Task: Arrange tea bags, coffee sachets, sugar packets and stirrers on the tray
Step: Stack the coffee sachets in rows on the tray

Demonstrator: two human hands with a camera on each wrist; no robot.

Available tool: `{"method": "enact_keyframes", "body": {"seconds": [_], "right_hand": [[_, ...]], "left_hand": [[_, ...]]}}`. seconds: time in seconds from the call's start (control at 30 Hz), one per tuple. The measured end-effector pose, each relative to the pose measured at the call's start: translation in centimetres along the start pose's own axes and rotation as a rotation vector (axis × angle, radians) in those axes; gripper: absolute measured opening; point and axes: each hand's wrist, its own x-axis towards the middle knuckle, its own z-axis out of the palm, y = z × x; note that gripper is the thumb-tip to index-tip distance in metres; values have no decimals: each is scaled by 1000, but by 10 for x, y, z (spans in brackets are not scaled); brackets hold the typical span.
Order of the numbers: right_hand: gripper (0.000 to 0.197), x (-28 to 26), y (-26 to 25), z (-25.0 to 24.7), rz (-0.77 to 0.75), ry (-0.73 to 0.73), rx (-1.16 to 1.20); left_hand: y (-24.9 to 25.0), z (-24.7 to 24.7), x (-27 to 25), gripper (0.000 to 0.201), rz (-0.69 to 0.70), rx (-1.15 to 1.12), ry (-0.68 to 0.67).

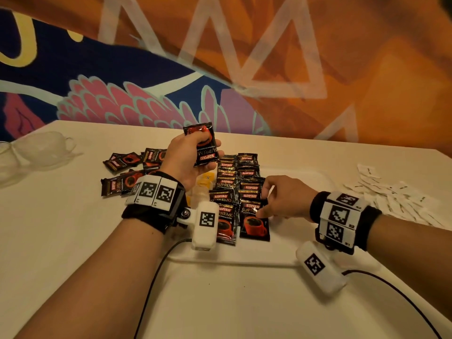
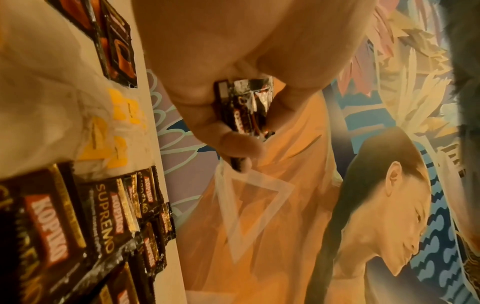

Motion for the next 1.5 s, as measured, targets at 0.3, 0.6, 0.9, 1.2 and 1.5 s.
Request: {"method": "enact_keyframes", "body": {"seconds": [0.3, 0.6, 0.9, 1.2, 1.5], "right_hand": [[43, -10, -9, -21, -184, 28, -294], [69, -11, -11, -6, -280, -126, -503], [70, -7, -13, -2, -267, -125, -542], [78, -3, -2, -21, -132, -64, -341], [69, 4, -6, -19, -51, -117, -313]], "left_hand": [[26, 0, -6, 25, 251, 1230, -183], [-8, 7, -20, 66, 50, 2033, -567], [-15, 12, -24, 70, 78, 2049, -579], [-3, 5, -18, 84, 100, 2014, -549], [-12, 4, -11, 73, 86, 2015, -484]]}}
